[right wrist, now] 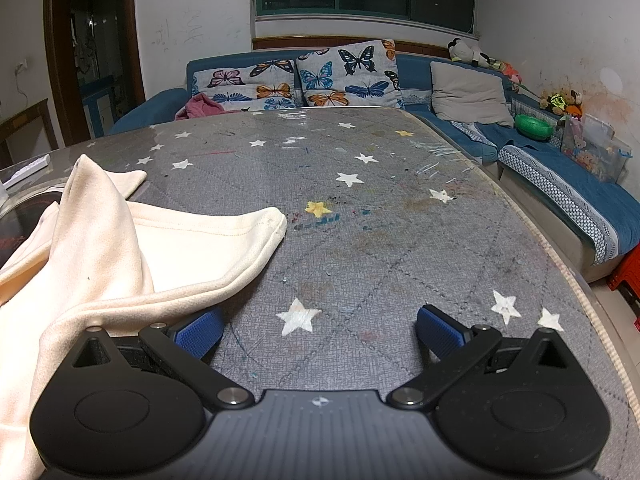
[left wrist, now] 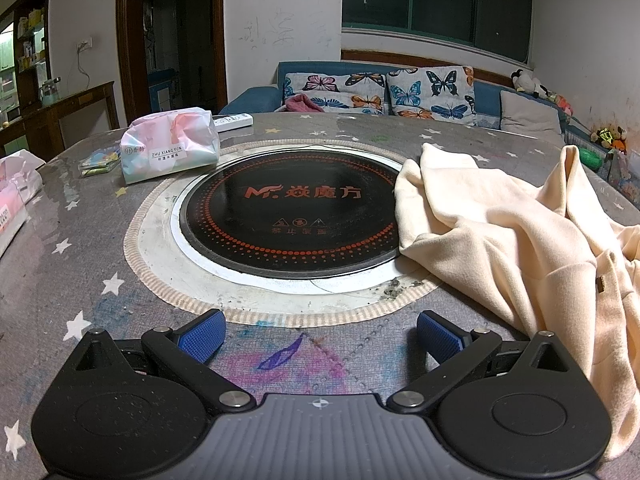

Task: Fold clothes
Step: 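Approach the crumpled cream sweatshirt with both grippers open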

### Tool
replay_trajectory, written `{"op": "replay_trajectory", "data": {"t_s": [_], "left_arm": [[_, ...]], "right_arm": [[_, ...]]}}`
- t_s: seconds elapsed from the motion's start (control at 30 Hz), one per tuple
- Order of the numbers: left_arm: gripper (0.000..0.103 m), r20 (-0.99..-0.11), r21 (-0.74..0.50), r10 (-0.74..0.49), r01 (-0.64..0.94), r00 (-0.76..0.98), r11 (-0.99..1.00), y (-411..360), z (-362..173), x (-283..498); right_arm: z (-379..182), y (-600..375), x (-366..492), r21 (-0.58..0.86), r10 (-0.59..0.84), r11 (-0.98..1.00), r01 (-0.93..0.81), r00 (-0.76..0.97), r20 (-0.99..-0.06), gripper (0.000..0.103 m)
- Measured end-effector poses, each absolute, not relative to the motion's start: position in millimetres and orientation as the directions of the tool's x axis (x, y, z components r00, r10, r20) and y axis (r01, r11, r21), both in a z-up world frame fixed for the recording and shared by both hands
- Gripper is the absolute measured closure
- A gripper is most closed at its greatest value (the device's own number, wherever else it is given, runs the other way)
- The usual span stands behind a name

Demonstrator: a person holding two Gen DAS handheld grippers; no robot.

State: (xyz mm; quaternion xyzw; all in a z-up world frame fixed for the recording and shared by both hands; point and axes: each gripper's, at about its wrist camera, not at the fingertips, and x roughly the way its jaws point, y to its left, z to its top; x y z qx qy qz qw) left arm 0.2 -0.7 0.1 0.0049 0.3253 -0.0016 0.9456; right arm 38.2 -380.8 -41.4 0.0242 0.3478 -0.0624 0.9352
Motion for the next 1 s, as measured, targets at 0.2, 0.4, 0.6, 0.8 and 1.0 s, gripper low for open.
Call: {"op": "replay_trajectory", "data": {"t_s": [0.2,0.4,0.6,0.8,1.0], "left_arm": [[0.0,-0.62,-0.007,-0.011,0.009,0.784,1.0,-2,1,3],[0.0,-0.637,-0.002,-0.003,0.003,0.771,1.0,-6,3,1],[0.0,-0.654,-0.005,-0.013,0.013,0.756,1.0,-14,8,-5],[0.0,-0.661,-0.005,-0.036,0.044,0.749,0.999,-24,15,-21],[0.0,-0.683,-0.015,-0.049,0.052,0.728,0.999,-31,18,-34]], "right_arm": [[-42,-378,38,0.008,-0.095,0.991,0.133,0.751,-0.654,0.0],[-37,-378,30,0.019,-0.083,0.992,0.127,0.747,-0.659,0.0],[-29,-368,9,0.011,-0.061,0.996,0.091,0.747,-0.662,0.0],[-19,-348,-18,-0.02,-0.035,0.999,0.029,0.75,-0.66,0.0],[-12,-329,-45,-0.021,0.006,0.999,-0.026,0.748,-0.664,0.0]]}}
